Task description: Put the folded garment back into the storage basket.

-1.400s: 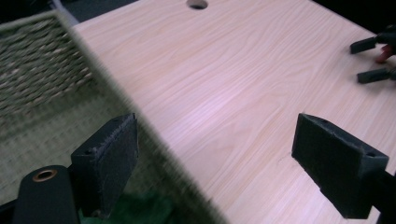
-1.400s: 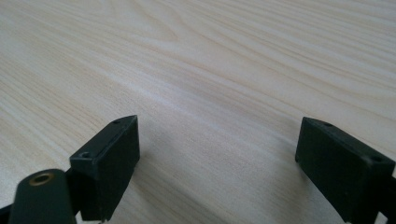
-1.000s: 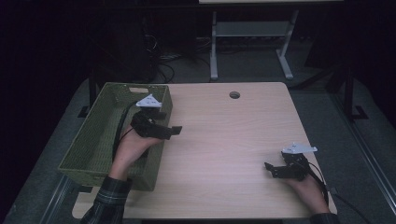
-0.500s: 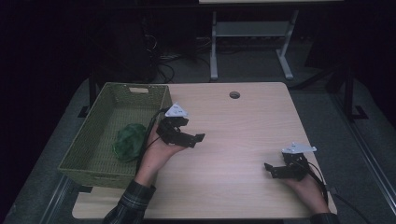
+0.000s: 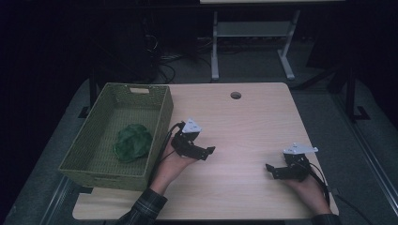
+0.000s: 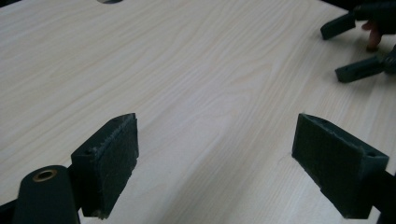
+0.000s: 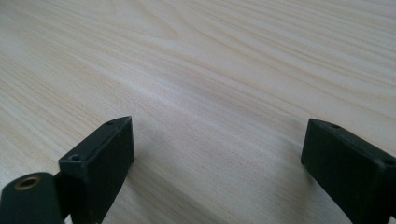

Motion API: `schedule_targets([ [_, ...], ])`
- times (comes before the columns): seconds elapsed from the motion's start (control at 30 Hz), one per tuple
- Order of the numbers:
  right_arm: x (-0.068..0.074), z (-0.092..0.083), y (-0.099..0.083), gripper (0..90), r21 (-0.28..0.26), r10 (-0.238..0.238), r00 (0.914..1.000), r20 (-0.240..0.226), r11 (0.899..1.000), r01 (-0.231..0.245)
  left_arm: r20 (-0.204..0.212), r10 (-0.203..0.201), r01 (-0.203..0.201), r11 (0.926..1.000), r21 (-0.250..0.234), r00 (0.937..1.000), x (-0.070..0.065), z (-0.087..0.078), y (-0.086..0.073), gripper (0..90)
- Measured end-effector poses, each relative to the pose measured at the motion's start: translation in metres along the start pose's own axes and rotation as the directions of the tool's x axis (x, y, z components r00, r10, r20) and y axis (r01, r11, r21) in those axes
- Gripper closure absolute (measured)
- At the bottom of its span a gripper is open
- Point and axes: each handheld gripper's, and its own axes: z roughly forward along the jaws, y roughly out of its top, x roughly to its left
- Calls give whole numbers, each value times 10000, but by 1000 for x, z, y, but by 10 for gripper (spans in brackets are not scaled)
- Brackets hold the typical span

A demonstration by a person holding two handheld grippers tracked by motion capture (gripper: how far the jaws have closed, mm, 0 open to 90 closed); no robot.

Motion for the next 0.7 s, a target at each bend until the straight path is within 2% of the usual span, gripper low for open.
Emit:
schedule_targets([
  [0.17, 0, 0, 0, 90, 2, -3, 10000, 0, 10000, 3, -57, 195, -194, 9996, 195, 9998, -3, 11, -10, 139],
  [0.27, 0, 0, 0, 90, 2, -1, 10000, -1, 10000, 1, -174, 416, -406, 9978, 525, 9990, -4, 24, -22, 139],
  [0.47, 0, 0, 0, 90, 4, -1, 10000, -4, 10000, 1, -253, 410, -386, 9953, 885, 9988, -3, 37, -36, 139],
  [0.7, 0, 0, 0, 91, 5, -5, 10000, -4, 10000, 5, -323, 327, -292, 9940, 1056, 9989, 0, 46, -46, 139],
])
